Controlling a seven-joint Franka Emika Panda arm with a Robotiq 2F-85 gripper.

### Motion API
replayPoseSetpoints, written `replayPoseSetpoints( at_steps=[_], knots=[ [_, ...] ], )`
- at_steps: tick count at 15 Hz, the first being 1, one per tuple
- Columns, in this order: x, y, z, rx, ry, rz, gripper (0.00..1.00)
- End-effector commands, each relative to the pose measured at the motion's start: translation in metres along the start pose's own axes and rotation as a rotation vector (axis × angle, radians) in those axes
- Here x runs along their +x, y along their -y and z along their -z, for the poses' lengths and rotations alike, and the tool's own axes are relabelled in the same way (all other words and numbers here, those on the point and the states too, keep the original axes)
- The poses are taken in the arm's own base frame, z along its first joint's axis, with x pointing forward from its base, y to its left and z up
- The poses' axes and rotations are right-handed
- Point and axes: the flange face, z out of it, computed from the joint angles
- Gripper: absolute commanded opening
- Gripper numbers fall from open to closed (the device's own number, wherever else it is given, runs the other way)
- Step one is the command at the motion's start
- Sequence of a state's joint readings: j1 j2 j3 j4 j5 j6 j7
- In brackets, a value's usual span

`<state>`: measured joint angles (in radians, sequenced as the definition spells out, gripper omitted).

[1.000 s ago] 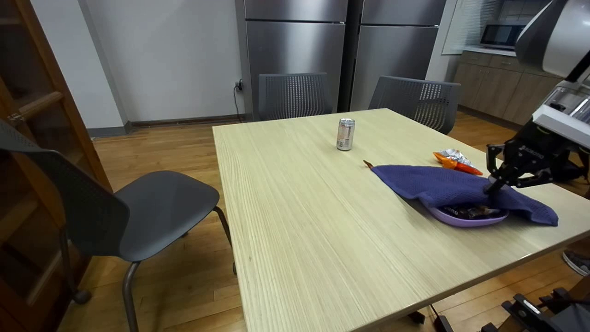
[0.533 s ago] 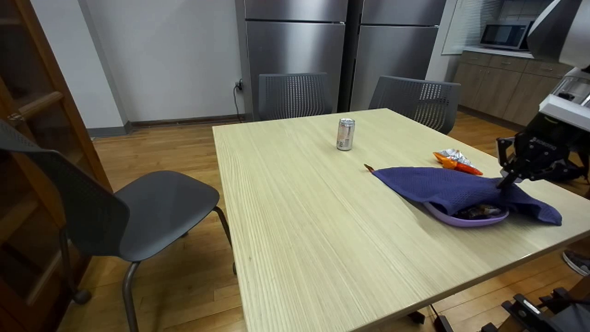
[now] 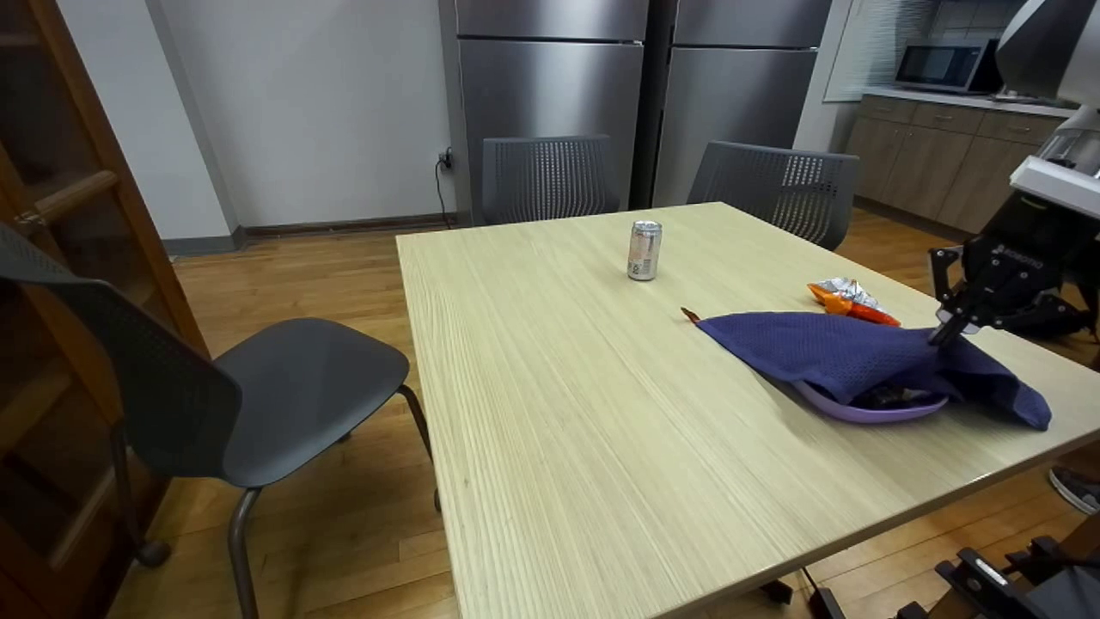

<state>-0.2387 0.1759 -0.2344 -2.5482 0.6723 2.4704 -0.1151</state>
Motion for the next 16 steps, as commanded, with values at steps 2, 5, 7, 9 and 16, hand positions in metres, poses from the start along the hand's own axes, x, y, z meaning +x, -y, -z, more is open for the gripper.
replayPoseSetpoints(
  at_steps=[2, 5, 7, 9, 16],
  knots=[
    [-0.002, 0.006, 0.017, 0.043, 0.076, -0.031, 0.0],
    [0.002, 0.002, 0.018, 0.033, 0.108, -0.068, 0.0],
    [0.006, -0.003, 0.021, 0.041, 0.144, -0.098, 0.0],
    [0.012, -0.011, 0.024, 0.051, 0.186, -0.137, 0.0],
    [0.039, -0.036, 0.029, 0.082, 0.282, -0.272, 0.0]
  ],
)
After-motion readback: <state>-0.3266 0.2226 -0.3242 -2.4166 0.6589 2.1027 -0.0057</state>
